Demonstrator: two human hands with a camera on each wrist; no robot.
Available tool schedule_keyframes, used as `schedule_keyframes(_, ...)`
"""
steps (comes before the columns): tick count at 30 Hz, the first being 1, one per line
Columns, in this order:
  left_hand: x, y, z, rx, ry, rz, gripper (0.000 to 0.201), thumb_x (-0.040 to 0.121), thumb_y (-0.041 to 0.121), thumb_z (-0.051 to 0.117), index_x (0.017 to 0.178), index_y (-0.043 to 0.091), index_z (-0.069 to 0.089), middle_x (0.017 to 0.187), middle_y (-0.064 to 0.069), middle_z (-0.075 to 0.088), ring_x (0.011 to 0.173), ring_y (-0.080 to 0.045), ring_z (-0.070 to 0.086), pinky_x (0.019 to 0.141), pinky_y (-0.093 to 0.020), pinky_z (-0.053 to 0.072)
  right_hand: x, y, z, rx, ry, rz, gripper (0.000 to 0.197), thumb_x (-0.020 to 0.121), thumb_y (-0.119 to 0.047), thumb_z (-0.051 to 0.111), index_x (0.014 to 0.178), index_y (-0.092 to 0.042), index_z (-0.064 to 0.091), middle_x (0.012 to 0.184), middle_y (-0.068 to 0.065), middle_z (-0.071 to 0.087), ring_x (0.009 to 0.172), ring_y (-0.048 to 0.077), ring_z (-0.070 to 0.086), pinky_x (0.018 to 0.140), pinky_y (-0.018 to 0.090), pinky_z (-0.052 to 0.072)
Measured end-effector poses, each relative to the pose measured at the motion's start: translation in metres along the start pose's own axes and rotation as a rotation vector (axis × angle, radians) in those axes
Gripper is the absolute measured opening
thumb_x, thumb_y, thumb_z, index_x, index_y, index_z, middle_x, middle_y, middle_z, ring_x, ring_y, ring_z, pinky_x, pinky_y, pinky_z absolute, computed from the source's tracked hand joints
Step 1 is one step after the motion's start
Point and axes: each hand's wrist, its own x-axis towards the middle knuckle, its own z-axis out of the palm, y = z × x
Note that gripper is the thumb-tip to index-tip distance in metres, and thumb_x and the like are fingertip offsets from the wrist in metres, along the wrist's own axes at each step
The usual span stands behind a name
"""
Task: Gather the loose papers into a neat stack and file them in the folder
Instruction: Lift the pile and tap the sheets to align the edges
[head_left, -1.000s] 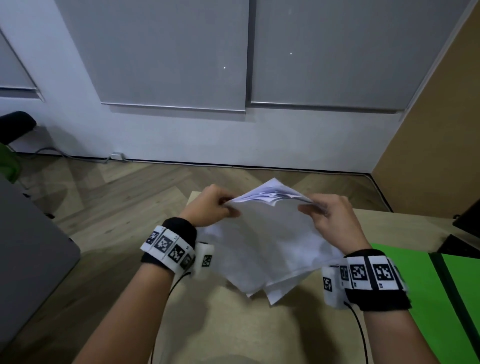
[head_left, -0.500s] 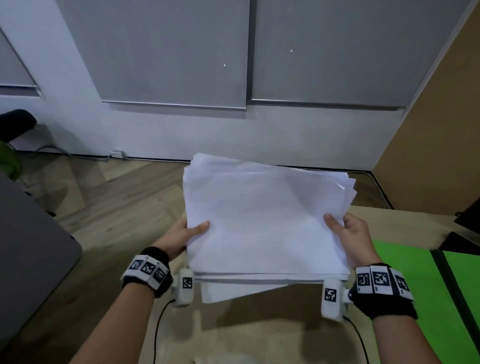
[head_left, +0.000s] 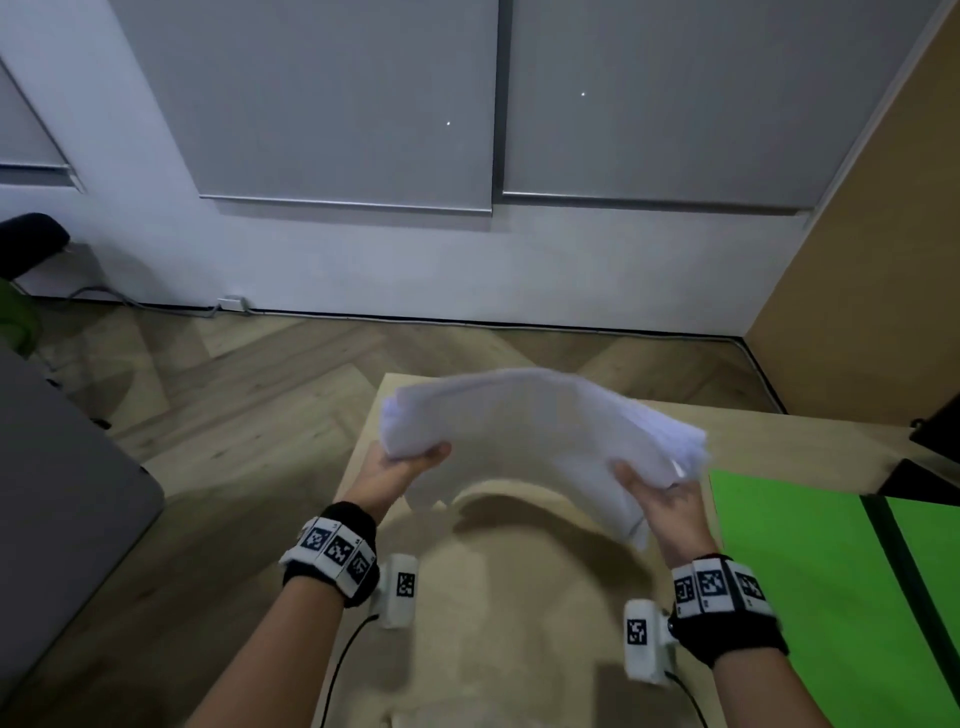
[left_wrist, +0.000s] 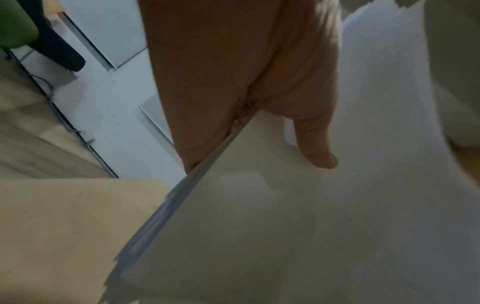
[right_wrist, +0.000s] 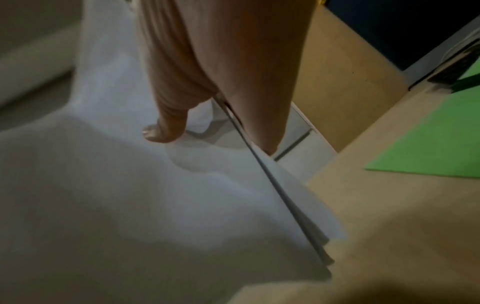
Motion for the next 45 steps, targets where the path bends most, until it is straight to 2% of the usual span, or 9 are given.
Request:
schedule_keyframes(5, -0.007, -0.014, 0.011, 0.055, 0.058, -0.119, 0.042, 0.075, 0.013, 0.08, 0.114, 0.003, 0.067, 0.11, -0.015, 0.072, 0.097, -0.029, 0.07, 0.071, -0.029, 0.059, -0.007, 0.02, 0.011, 0.072, 0.008, 0.176, 0.032, 0.07, -0.018, 0.081, 0.098, -0.012, 0.067, 0.101, 0.015, 0.072, 0.09, 0.03, 0.069, 0.083, 0.044, 0.057)
schedule_keyframes(9, -0.001, -0.012, 0.017, -0.074, 0.214, -0.09, 0.053, 0.066, 0.037, 0.084, 0.108, 0.007, 0.07, 0.101, -0.011, 0.076, 0.095, -0.028, 0.072, 0.071, -0.032, 0.057, -0.006, 0.014, 0.016, 0.214, 0.097, 0.151, 0.024, 0.076, -0.018, 0.076, 0.097, -0.01, 0.067, 0.092, 0.008, 0.07, 0.079, 0.023, 0.067, 0.062, 0.025, 0.057)
schedule_keyframes(12, 0.002, -0.01, 0.026, -0.127, 0.361, -0.049, 0.058, 0.071, 0.043, 0.08, 0.117, 0.013, 0.063, 0.108, -0.006, 0.071, 0.098, -0.024, 0.068, 0.079, -0.032, 0.057, -0.008, 0.008, 0.018, 0.281, 0.149, 0.115, 0.029, 0.07, -0.04, 0.077, 0.084, -0.016, 0.066, 0.091, 0.005, 0.07, 0.077, 0.019, 0.065, 0.072, 0.03, 0.053)
schedule_keyframes(17, 0.002, -0.013, 0.041, -0.075, 0.525, -0.004, 0.086, 0.047, 0.072, 0.078, 0.116, 0.023, 0.059, 0.115, -0.006, 0.067, 0.105, -0.024, 0.066, 0.093, -0.044, 0.055, 0.005, 0.01, 0.025, 0.236, 0.3, 0.056, 0.058, 0.055, -0.073, 0.068, 0.072, -0.019, 0.056, 0.083, 0.001, 0.064, 0.08, 0.021, 0.059, 0.08, 0.037, 0.05)
schedule_keyframes(25, 0.0, -0.004, 0.058, -0.005, 0.711, 0.037, 0.064, 0.055, 0.06, 0.08, 0.101, 0.021, 0.058, 0.097, 0.003, 0.063, 0.093, -0.022, 0.064, 0.084, -0.034, 0.053, 0.015, 0.007, 0.031, 0.168, 0.478, 0.013, 0.032, 0.074, -0.04, 0.07, 0.082, -0.014, 0.053, 0.088, 0.004, 0.056, 0.081, 0.017, 0.05, 0.079, 0.031, 0.044)
schedule_keyframes(32, 0.011, -0.006, 0.047, -0.029, 0.634, 0.106, 0.041, 0.06, 0.046, 0.082, 0.089, 0.023, 0.064, 0.095, 0.0, 0.07, 0.087, -0.02, 0.068, 0.085, -0.038, 0.057, 0.014, 0.002, 0.031, 0.215, 0.368, -0.073, 0.029, 0.076, -0.047, 0.069, 0.078, -0.019, 0.06, 0.079, -0.006, 0.058, 0.081, 0.015, 0.053, 0.08, 0.031, 0.045)
schedule_keyframes(37, 0.023, -0.014, 0.029, -0.016, 0.58, 0.099, 0.032, 0.066, 0.042, 0.074, 0.092, 0.029, 0.061, 0.105, -0.002, 0.065, 0.106, -0.028, 0.063, 0.096, -0.044, 0.052, 0.023, 0.008, 0.025, 0.192, 0.361, -0.038, 0.01, 0.069, -0.029, 0.065, 0.064, -0.021, 0.062, 0.075, -0.003, 0.059, 0.081, 0.017, 0.053, 0.077, 0.033, 0.043)
schedule_keyframes(41, 0.027, -0.013, 0.013, -0.002, 0.443, 0.062, 0.017, 0.079, 0.037, 0.069, 0.088, 0.023, 0.063, 0.096, -0.001, 0.065, 0.093, -0.022, 0.062, 0.085, -0.034, 0.049, 0.014, 0.007, 0.013, 0.24, 0.19, -0.005, 0.008, 0.082, -0.022, 0.064, 0.088, -0.018, 0.064, 0.086, -0.001, 0.065, 0.081, 0.018, 0.059, 0.073, 0.032, 0.048)
schedule_keyframes(45, 0.02, -0.011, -0.004, -0.012, 0.15, 0.052, 0.044, 0.062, 0.051, 0.075, 0.093, 0.02, 0.068, 0.091, -0.002, 0.074, 0.08, -0.016, 0.069, 0.07, -0.027, 0.056, 0.002, 0.02, 0.002, 0.118, -0.019, 0.012, 0.037, 0.08, -0.026, 0.072, 0.113, -0.019, 0.059, 0.105, -0.003, 0.069, 0.092, 0.015, 0.065, 0.079, 0.035, 0.053)
